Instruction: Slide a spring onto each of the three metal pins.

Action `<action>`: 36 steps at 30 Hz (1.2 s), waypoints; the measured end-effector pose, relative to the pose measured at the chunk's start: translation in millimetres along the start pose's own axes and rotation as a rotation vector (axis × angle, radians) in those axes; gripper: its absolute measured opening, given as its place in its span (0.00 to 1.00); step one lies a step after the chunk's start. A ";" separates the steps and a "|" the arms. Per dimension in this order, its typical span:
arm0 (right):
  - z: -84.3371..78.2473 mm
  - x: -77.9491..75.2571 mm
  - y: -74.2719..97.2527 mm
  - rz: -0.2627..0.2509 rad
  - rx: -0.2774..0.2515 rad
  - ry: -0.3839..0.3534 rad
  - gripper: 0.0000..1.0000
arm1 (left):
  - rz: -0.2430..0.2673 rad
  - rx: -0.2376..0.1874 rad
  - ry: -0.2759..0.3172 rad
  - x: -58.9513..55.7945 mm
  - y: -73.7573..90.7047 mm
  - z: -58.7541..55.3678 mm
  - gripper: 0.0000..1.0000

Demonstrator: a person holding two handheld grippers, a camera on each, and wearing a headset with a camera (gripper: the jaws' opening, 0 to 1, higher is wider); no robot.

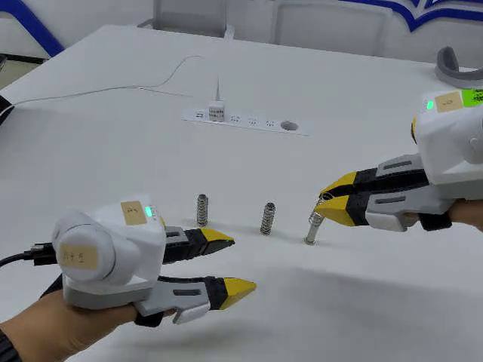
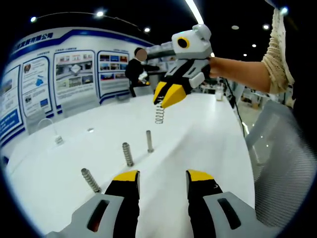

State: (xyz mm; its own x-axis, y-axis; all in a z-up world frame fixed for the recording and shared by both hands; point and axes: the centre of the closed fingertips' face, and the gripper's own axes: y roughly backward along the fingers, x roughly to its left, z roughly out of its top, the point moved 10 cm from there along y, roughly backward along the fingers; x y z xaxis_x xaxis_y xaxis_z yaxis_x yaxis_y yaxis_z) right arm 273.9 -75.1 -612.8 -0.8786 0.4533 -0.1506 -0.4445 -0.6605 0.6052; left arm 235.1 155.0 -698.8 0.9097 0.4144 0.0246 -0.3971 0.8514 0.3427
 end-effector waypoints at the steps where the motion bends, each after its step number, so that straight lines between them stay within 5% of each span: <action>1: -0.2 -2.4 -0.1 -0.005 0.000 -0.003 0.12 | 0.007 -0.001 0.003 1.1 1.6 -0.4 0.38; 16: -11.1 -25.4 -10.0 -0.063 0.018 -0.050 0.12 | 0.061 -0.010 0.037 8.7 14.4 -3.5 0.41; 36: -30.3 -31.3 -30.5 -0.058 0.064 -0.088 0.12 | 0.094 -0.009 0.068 10.5 24.2 -8.9 0.42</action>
State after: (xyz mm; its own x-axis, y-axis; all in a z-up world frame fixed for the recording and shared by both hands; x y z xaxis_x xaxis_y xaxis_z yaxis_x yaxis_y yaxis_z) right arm 309.7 -87.2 -650.2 -0.8315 0.5425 -0.1194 -0.4798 -0.5932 0.6464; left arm 233.9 182.8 -698.6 0.8581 0.5134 -0.0079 -0.4819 0.8105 0.3330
